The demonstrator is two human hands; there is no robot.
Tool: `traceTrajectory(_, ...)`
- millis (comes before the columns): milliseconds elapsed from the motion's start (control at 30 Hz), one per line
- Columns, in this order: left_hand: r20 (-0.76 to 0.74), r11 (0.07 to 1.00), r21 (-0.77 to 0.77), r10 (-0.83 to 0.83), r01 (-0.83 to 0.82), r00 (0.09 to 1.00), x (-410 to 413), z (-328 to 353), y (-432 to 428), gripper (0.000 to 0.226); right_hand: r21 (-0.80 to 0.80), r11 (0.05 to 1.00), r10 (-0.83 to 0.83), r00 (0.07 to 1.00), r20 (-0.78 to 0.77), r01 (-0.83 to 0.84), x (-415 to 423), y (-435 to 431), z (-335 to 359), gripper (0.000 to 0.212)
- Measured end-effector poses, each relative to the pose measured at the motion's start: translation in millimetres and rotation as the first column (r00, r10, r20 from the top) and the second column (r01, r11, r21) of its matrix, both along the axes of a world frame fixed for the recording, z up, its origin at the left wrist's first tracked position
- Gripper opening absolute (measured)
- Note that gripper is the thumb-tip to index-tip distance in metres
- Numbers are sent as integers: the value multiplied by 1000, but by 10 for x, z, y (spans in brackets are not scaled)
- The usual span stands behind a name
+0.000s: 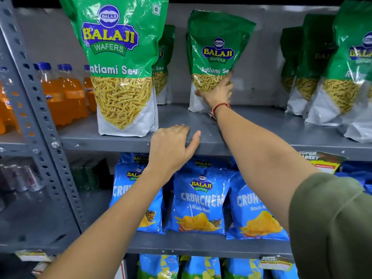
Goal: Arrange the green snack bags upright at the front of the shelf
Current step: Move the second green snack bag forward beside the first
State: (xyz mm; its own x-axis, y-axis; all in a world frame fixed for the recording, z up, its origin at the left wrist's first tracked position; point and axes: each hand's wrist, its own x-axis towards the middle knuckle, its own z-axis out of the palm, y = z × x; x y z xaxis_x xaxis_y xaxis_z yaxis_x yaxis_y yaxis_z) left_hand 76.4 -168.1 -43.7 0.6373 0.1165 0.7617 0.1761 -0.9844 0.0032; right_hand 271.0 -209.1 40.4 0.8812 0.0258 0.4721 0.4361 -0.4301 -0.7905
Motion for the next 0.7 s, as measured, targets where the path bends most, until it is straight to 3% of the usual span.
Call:
traceTrajectory(367, -36, 999, 33, -2, 3, 999, -18, 0, 11, 76, 41, 999, 0, 999, 45, -2, -181, -168, 12, 118)
traceTrajectory(700, -45, 997, 71, 7, -4, 999, -53, 15, -2, 79, 24, 999, -31, 991, 128, 28, -641, -456, -72, 118)
